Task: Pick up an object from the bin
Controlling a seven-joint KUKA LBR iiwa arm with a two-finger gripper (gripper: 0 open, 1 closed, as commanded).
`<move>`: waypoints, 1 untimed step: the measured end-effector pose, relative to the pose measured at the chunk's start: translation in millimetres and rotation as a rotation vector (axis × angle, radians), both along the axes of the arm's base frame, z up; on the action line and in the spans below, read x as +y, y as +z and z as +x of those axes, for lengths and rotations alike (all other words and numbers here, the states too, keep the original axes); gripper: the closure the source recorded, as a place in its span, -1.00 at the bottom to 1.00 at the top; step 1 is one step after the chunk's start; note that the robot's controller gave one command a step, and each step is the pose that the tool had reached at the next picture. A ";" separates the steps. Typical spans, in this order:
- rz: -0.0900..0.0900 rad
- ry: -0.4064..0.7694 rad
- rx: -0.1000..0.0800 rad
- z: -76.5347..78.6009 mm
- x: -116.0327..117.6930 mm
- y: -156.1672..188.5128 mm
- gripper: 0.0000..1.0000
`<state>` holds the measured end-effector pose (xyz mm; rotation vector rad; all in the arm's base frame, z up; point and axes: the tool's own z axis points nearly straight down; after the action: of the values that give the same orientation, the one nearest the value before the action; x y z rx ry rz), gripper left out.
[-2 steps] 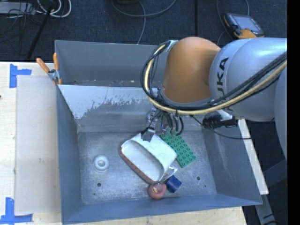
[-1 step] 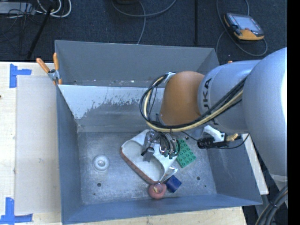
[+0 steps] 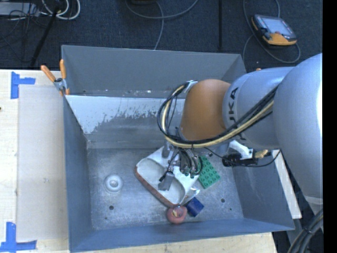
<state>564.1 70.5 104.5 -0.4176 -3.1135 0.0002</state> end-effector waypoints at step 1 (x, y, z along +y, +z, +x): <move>0.000 0.054 -0.004 50.5 4.6 -36.2 -1.00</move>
Offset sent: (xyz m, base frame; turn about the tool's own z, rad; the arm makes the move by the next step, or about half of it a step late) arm 0.0487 0.0037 -0.0345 -0.0523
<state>614.6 75.0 68.4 -0.3345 -3.1279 -0.0003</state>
